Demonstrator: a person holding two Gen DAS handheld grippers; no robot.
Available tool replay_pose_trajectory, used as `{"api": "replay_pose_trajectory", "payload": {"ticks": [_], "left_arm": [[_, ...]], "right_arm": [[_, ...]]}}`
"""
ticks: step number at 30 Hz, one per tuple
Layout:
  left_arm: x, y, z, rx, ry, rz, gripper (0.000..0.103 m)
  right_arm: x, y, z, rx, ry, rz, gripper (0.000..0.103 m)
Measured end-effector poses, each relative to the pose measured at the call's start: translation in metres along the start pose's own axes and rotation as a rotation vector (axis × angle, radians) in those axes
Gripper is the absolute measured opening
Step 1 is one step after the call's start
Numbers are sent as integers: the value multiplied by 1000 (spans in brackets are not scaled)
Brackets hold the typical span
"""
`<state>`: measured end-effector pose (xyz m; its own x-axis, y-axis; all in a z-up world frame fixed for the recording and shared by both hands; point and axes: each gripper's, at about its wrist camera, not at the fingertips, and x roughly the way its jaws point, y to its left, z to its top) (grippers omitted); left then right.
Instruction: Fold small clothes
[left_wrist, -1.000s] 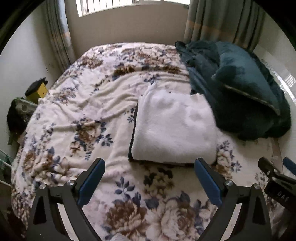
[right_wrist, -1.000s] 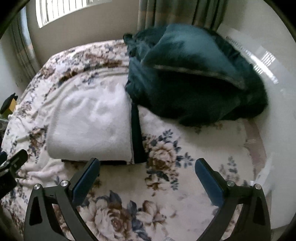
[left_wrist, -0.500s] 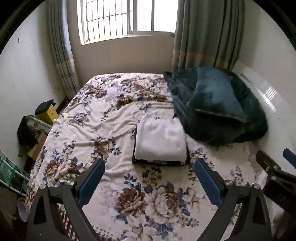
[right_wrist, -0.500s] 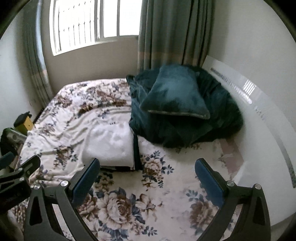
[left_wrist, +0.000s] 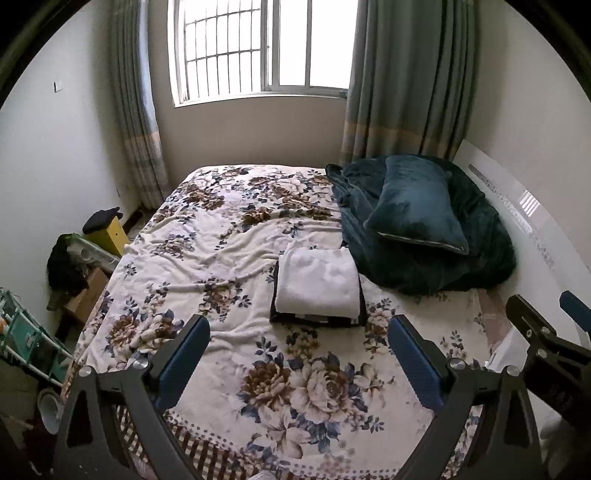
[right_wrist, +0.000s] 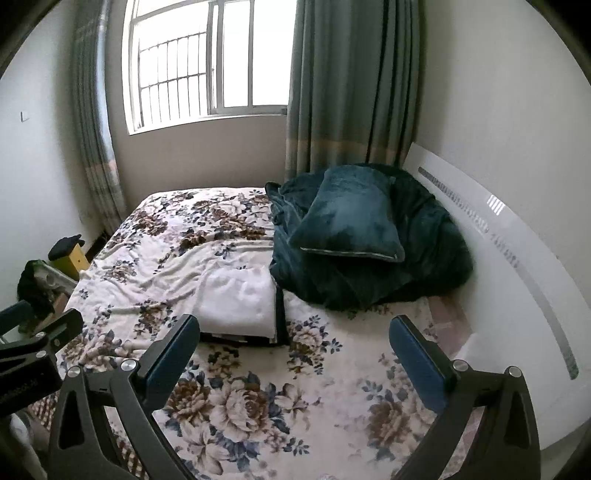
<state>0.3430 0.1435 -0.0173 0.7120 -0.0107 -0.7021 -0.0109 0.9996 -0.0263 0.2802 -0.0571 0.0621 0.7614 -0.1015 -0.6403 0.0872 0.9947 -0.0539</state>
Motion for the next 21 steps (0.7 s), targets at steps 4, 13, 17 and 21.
{"api": "replay_pose_trajectory", "payload": {"ticks": [4,13,17,21], "left_arm": [[-7,-2,-5,4,-1,5,98],[-21,-4,-11,6,-23,19,103],[-25,-4,-13,-1,-28,29,103],[-25,-5,-14,-6,-21,28,103]], "right_arm": [[-10,-2,-3,-3,-4,3,103],[-7,-4,-6,-8,10,24,103],[-9,-2,-8,-10,9,29,103],[-10,-2,-9,-14,7,33,103]]}}
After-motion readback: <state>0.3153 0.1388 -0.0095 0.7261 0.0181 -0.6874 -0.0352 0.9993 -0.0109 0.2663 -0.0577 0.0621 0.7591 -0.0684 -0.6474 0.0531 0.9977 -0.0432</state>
